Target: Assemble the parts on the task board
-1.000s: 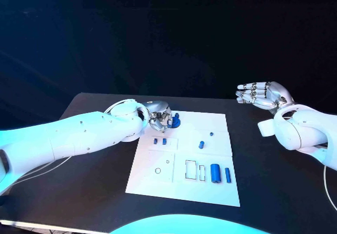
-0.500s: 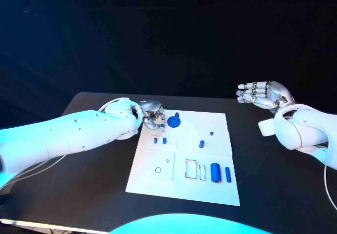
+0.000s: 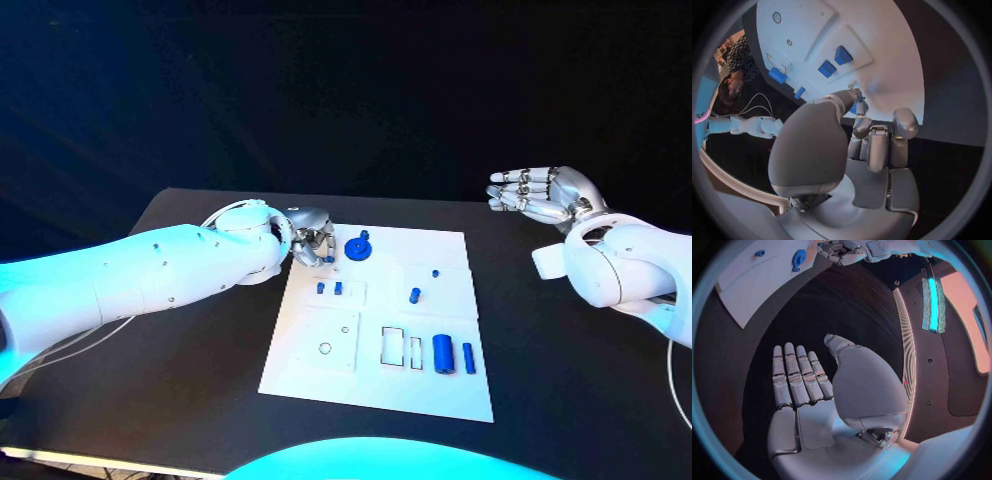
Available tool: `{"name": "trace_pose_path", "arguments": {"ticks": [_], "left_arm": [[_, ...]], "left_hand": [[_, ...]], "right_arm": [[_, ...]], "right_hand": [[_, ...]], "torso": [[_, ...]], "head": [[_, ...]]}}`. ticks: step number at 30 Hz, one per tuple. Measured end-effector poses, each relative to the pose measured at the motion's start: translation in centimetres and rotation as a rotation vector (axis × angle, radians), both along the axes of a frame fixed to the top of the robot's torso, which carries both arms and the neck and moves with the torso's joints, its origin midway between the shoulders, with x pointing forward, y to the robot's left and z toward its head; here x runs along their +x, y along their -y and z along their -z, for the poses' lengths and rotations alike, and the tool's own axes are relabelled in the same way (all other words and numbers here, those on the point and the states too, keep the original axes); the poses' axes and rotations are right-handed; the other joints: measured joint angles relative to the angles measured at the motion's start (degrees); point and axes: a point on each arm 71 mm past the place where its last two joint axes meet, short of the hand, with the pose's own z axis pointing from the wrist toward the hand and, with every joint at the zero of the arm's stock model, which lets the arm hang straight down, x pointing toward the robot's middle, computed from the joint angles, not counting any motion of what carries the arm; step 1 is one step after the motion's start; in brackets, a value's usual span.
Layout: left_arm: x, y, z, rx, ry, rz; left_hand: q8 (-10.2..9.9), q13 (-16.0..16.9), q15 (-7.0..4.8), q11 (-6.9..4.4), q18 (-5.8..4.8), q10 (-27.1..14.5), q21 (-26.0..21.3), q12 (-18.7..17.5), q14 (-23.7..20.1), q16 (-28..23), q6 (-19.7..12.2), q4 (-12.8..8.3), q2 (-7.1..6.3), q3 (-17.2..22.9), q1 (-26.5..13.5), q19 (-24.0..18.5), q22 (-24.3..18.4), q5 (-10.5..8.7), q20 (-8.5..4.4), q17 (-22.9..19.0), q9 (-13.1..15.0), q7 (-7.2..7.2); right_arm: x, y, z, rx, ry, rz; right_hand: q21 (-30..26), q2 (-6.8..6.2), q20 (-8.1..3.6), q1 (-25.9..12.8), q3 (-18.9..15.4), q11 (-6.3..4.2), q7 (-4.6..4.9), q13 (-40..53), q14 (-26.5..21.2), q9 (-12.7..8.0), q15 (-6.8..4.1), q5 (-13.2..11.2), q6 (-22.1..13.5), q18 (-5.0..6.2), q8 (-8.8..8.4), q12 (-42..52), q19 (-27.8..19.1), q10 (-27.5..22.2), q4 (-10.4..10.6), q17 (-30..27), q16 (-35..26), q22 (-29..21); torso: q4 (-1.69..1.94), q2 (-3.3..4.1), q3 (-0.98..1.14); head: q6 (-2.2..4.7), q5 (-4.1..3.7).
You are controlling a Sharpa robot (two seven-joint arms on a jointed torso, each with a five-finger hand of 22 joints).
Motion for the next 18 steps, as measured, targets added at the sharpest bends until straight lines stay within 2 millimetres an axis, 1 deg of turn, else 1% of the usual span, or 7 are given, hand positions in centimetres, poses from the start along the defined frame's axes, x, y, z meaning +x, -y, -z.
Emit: {"name": "trace_pose_path", "arguments": {"ticks": [5,18], "left_arm": [[-0.04,0.01,0.19,0.01,-0.007,0.003],[-0.16,0.46,0.61,0.023,-0.021,0.016]], "left_hand": [[-0.01,0.09,0.0,0.0,0.0,0.0,0.1,0.0,0.0,0.0,0.2,0.0,0.0,0.0,0.0,0.16,0.14,-0.04,-0.17,0.0,0.0,0.2],[-0.17,0.09,0.0,0.0,0.0,0.0,0.1,0.0,0.0,0.0,0.36,0.0,-0.01,-0.01,0.0,0.16,0.14,-0.05,-0.16,0.0,0.01,0.04]], "right_arm": [[-0.01,0.04,0.0,0.0,0.0,0.001],[-0.02,0.03,0.0,0.0,0.0,0.0]], "right_hand": [[0.0,0.0,0.0,0.0,0.0,0.0,0.0,0.0,0.0,0.0,0.0,0.0,0.0,0.0,0.0,0.0,0.0,0.0,0.0,0.0,0.0,0.0],[0.0,0.0,0.0,0.0,0.0,0.0,0.0,0.0,0.0,0.0,0.0,0.0,0.0,0.0,0.0,0.0,0.0,0.0,0.0,0.0,0.0,0.0]], "torso": [[-0.01,0.01,0.01],[-0.01,0.03,-0.02]], "head": [[0.02,0.02],[0.01,0.1]]}}
